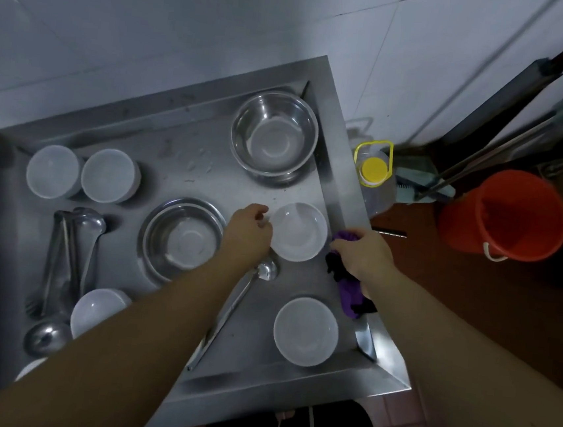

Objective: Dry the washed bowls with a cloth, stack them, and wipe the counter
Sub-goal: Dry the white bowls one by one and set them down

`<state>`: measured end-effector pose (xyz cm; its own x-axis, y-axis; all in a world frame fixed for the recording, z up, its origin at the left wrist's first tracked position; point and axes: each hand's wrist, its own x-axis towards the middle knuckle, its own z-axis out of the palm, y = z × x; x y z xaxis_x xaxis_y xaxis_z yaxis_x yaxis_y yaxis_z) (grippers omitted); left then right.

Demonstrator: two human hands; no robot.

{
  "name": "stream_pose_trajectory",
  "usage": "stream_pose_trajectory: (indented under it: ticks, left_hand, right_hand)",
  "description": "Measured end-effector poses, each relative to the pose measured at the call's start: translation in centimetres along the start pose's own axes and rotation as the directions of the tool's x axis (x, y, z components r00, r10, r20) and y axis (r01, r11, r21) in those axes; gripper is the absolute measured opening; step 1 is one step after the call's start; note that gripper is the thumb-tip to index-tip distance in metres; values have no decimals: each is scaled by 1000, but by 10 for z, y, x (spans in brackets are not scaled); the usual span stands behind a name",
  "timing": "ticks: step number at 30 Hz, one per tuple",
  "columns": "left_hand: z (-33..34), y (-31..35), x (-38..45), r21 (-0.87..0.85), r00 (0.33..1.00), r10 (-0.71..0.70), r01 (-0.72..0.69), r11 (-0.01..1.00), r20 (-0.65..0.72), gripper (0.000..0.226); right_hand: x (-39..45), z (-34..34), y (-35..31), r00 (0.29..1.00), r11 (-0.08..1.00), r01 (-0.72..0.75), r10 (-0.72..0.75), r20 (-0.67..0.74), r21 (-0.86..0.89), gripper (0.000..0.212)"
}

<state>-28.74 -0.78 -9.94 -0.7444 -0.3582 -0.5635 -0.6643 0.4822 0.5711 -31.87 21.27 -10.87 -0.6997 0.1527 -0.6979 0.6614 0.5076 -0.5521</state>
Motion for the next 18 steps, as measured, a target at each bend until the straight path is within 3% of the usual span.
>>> stream_pose_trajectory:
  ticks: [2,5,8,12,18]
  left_hand:
    - [-6,-5,-25,105,990,143,-141,984,-4,32]
    - [0,-23,-66,225,966,202,-235,945,163,17]
    - [20,-54,-99,292,956,87,-171,941,281,16]
    - [43,-85,-118,280,943,-45,-52,959,329,25]
    - [52,-91,-111,163,908,-161,105,981,388,31]
  right_hand:
    - [-9,-8,5,1000,998,-9,7,29,59,10]
    - [-23,-16,14,1000,994,-15,13,23,105,13]
    - [-40,-18,24,997,983,-59,49,67,171,16]
    - [-58,-19,39,991,976,-95,75,107,195,13]
    - [-75,-23,54,988,957,-123,92,126,264,19]
